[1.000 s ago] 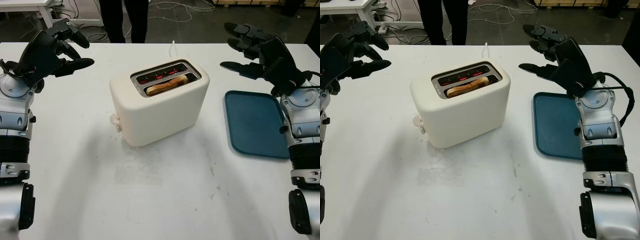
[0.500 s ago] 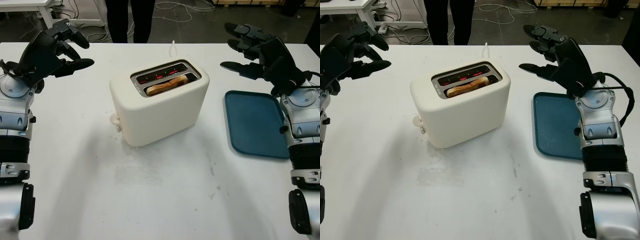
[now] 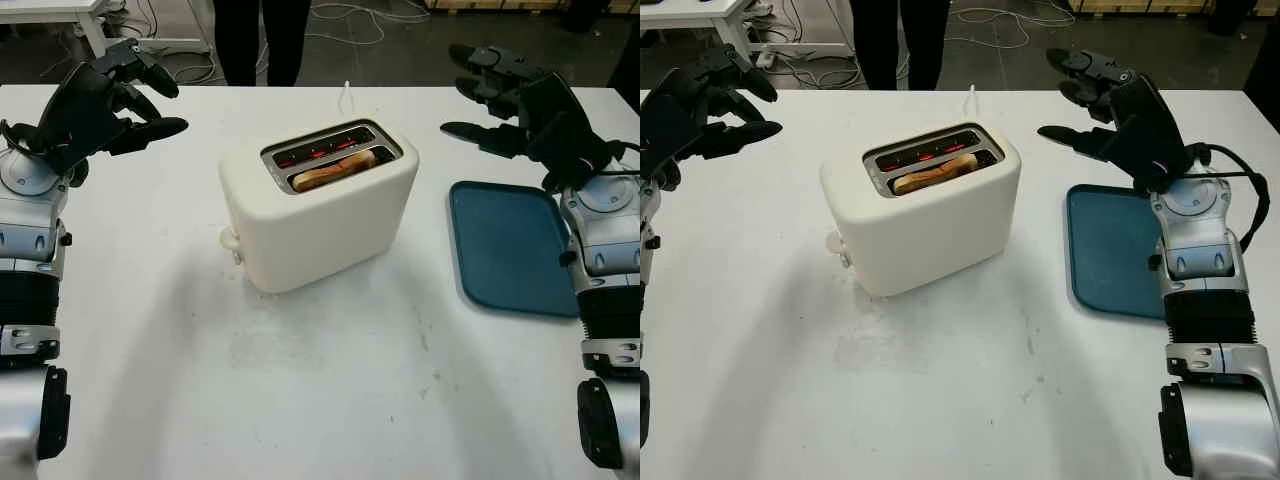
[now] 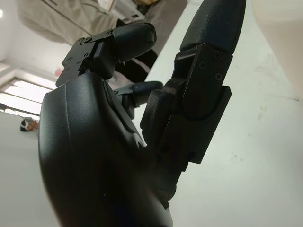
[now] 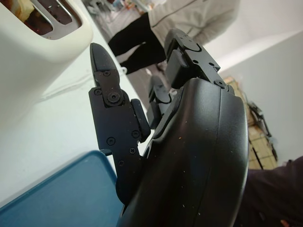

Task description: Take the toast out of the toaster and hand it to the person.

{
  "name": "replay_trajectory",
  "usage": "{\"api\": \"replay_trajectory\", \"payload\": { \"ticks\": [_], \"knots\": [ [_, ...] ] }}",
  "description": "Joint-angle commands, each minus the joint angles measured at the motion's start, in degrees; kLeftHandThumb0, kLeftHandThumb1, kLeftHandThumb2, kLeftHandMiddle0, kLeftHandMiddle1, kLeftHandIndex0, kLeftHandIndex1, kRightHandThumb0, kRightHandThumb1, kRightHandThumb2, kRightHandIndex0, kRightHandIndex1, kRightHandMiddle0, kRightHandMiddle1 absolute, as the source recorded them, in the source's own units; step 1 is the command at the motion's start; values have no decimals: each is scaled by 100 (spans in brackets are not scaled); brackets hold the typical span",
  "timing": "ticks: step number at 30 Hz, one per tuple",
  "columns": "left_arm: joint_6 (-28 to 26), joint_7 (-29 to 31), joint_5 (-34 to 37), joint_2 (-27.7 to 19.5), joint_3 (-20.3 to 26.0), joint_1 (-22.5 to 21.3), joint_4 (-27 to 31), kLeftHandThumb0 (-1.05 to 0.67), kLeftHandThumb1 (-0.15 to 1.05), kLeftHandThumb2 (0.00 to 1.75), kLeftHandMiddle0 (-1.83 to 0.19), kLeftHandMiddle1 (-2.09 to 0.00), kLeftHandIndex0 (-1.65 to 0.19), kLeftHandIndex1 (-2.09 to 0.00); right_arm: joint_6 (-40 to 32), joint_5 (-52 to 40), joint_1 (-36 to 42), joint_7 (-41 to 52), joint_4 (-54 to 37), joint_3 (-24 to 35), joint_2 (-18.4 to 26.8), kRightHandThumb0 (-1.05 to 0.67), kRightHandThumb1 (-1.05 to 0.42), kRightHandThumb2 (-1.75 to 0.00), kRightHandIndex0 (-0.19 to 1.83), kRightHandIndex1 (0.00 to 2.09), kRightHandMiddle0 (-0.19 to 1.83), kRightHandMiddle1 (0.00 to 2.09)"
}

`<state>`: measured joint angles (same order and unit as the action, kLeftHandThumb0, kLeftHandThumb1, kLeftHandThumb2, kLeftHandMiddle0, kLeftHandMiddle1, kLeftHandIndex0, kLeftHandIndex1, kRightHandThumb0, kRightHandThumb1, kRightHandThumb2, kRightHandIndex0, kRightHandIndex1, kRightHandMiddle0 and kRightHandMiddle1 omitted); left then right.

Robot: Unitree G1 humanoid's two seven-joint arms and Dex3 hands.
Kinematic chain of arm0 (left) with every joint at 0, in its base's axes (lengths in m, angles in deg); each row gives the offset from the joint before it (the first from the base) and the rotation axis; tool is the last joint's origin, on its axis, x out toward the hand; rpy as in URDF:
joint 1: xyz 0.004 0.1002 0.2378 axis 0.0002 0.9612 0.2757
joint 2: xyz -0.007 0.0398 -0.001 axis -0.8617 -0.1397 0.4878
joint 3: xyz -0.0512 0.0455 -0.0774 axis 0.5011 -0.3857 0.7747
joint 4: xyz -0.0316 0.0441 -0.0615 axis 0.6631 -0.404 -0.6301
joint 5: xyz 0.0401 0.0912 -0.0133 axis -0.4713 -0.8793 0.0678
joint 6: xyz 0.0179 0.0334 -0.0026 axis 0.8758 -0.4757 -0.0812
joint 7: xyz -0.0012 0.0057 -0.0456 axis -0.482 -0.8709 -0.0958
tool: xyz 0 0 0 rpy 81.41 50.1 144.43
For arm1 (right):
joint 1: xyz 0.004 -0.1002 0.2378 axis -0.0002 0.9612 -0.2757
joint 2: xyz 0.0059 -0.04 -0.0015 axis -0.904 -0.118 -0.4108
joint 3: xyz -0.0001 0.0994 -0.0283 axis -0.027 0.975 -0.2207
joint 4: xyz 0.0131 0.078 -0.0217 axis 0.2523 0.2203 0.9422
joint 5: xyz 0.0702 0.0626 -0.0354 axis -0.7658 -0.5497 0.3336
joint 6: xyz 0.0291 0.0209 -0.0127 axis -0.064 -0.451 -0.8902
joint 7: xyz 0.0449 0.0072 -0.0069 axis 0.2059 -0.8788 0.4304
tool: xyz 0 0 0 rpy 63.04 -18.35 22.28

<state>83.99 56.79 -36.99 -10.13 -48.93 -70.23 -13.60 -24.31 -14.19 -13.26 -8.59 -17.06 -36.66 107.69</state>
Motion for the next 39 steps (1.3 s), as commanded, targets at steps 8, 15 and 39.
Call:
{"api": "replay_trajectory", "payload": {
  "ticks": [8, 15, 39],
  "knots": [
    [-29, -25, 22, -33, 41, 22, 59, -105, 88, 1, -17, -173, -22, -160, -38, -82, 5, 40, -42, 12, -51, -30, -90, 0, 34, 0, 35, 0],
    [-15, -16, 78, -10, 72, 29, 32, -105, 88, 0, -15, -174, -21, -161, -104, -76, 30, 38, -115, -1, -50, -30, -90, 0, 33, 0, 34, 0],
    [-181, -10, 118, 8, 106, 58, 129, -105, 87, 0, -14, -174, -19, -162, -115, -121, 38, 44, -98, 21, -74, -28, -91, 0, 32, 0, 33, 0]
  ]
}}
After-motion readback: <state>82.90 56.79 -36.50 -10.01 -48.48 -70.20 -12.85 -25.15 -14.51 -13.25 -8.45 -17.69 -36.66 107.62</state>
